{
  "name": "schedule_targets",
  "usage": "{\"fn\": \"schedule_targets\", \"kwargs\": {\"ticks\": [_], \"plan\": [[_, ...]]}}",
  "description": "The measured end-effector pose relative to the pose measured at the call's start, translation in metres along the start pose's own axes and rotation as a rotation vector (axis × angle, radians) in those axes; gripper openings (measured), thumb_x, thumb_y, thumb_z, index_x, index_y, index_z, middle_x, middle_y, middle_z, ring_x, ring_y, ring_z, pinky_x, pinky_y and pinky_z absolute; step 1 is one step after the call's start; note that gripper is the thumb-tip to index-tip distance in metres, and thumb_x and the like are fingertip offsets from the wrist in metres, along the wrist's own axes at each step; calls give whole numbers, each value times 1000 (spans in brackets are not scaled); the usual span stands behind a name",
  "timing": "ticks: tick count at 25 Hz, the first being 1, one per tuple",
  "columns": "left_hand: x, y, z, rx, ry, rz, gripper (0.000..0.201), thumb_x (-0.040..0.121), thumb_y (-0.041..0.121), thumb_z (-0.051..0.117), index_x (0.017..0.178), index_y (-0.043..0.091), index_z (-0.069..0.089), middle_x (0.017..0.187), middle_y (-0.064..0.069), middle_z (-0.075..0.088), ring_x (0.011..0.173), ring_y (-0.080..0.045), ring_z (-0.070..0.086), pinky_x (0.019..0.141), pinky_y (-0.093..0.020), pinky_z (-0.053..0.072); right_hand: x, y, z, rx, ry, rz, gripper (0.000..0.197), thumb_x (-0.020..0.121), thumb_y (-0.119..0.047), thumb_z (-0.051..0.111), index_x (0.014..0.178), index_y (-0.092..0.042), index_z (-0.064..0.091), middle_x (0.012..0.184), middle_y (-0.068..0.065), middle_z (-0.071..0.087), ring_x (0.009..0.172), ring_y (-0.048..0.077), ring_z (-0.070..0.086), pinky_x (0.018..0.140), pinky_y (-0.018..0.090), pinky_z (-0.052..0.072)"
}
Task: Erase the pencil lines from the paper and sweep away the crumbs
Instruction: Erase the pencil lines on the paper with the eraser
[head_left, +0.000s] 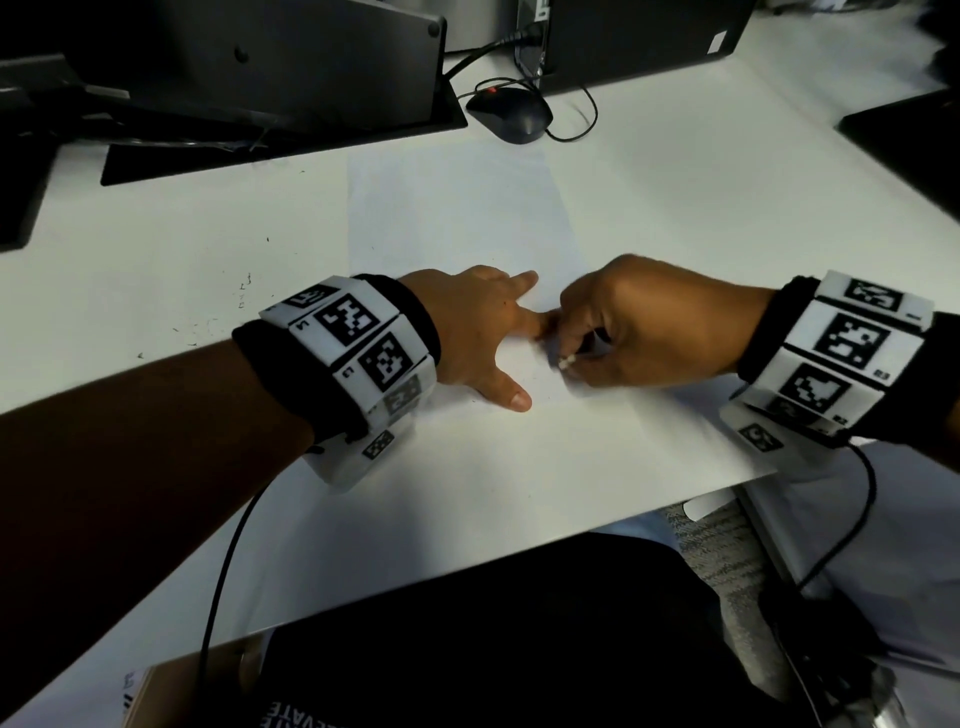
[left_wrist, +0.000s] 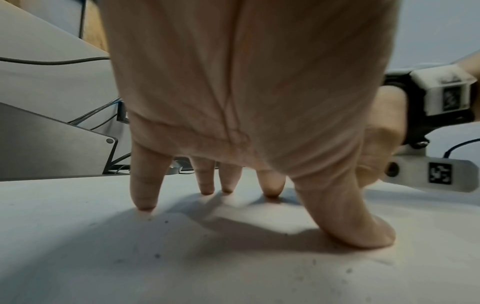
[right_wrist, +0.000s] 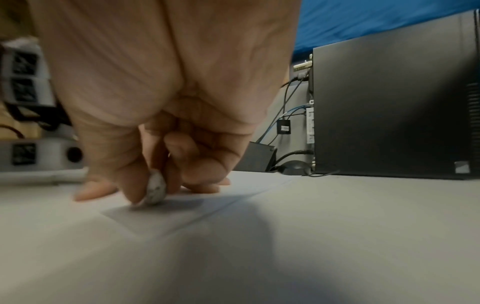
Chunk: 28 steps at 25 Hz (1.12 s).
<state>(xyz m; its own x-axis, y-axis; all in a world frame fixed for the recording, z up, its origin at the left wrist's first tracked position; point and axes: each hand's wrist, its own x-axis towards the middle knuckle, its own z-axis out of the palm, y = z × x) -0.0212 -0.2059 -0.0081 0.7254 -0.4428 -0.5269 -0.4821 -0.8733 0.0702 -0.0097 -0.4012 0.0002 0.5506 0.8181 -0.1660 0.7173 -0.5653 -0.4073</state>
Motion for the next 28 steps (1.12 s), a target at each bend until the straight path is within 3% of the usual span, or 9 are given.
{"fn": "schedule_targets", "kwargs": {"ticks": [3,6,8,12,16,20,24,28], "plan": [[-1,-1,-1,-4,-3,-3,84,81,68,62,151,52,19,166,6,-7,152,-15,-1,116,-47,29,-3,-3,1,42,-60,-33,10,80,-22,73,89,-26,77,85,-18,68,72,-4,60,64,7,39],[0,3,-1,-32,48,-9,83,79,67,65,149,49,26,166,4,4,151,-18,10,114,-45,32,0,9,-4,35,61,33,12,81,-24,72,92,-27,77,81,-20,61,71,-8,55,63,12,37],[1,7,-1,-85,108,1,78,79,66,67,145,41,34,164,2,16,148,-20,21,112,-46,34,2,12,-3,24,63,57,12,80,-22,73,91,-25,76,81,-18,60,70,-9,53,63,13,37],[5,12,-1,-50,81,-12,81,82,68,61,150,41,28,167,3,1,152,-17,11,116,-46,29,3,8,-1,-11,49,61,13,79,-21,74,91,-23,76,79,-18,57,66,-7,51,64,15,37],[6,13,-5,6,50,-7,66,83,69,59,140,39,46,167,0,-2,151,-17,7,113,-48,33,-4,-7,7,-25,-37,-49,12,79,-19,71,90,-23,75,87,-11,68,67,2,54,64,21,44],[7,14,-5,30,25,-24,76,83,71,57,148,40,36,167,2,-5,152,-16,4,114,-49,33,-3,-2,0,-25,12,14,15,79,-23,72,93,-27,76,90,-13,69,75,6,60,70,26,49],[7,13,-5,15,25,-25,77,82,70,58,149,41,33,167,2,-4,152,-17,1,115,-50,31,-5,-1,-1,-14,-71,-26,12,79,-22,71,89,-27,76,90,-17,68,70,-5,55,66,19,43],[7,15,-5,36,10,-37,85,82,71,57,154,43,20,166,4,-7,152,-16,-1,114,-51,31,-4,7,-3,-30,15,46,13,77,-23,71,89,-26,75,83,-20,59,71,1,54,70,27,49]]}}
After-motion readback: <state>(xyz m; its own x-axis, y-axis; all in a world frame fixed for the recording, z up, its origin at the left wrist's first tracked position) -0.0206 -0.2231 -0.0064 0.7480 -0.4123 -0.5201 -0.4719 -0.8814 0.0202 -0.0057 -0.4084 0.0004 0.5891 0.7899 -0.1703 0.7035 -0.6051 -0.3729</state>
